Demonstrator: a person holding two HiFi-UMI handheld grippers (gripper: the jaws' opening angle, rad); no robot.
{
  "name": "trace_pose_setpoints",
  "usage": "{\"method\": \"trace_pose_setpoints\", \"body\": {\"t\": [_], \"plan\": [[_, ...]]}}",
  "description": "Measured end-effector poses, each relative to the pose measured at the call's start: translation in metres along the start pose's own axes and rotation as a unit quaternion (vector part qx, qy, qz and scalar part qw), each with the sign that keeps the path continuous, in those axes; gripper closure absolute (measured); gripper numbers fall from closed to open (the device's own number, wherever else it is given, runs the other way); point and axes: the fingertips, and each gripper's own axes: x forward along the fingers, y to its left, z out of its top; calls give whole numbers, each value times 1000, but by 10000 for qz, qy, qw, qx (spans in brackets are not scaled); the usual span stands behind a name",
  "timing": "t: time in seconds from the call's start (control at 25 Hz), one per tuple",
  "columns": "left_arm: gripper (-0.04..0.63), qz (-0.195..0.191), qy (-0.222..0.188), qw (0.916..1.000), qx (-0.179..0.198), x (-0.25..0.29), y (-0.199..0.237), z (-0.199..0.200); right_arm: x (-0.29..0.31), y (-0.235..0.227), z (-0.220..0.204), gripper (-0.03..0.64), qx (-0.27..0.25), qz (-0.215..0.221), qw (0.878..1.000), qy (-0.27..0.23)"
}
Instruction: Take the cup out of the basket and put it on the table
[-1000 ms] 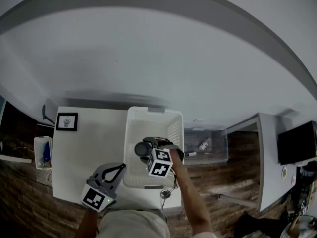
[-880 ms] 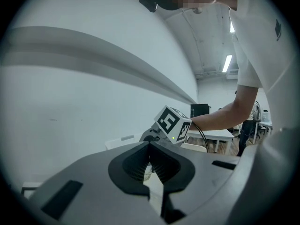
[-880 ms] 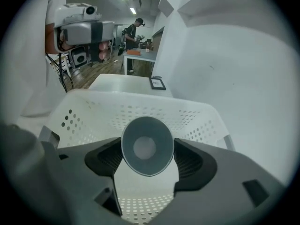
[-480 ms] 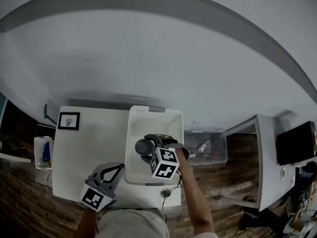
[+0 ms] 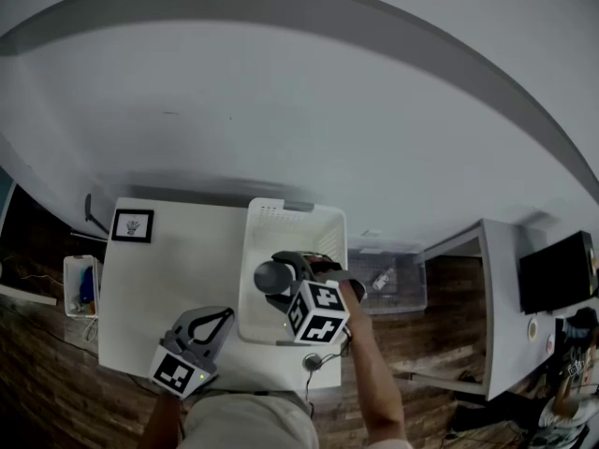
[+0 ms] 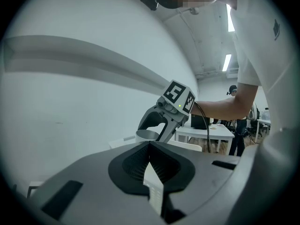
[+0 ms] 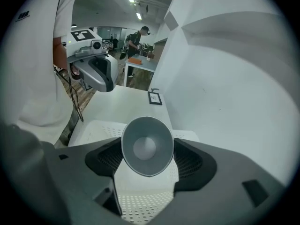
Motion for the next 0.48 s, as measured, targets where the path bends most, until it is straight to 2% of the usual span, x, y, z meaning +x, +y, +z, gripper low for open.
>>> {"method": "trace_pose_setpoints", "body": {"t": [0.48], "plan": [[595,239,-49,9997,-93,-19,5,-2,-14,7,36,278,-333,-91,9992,-220]]}}
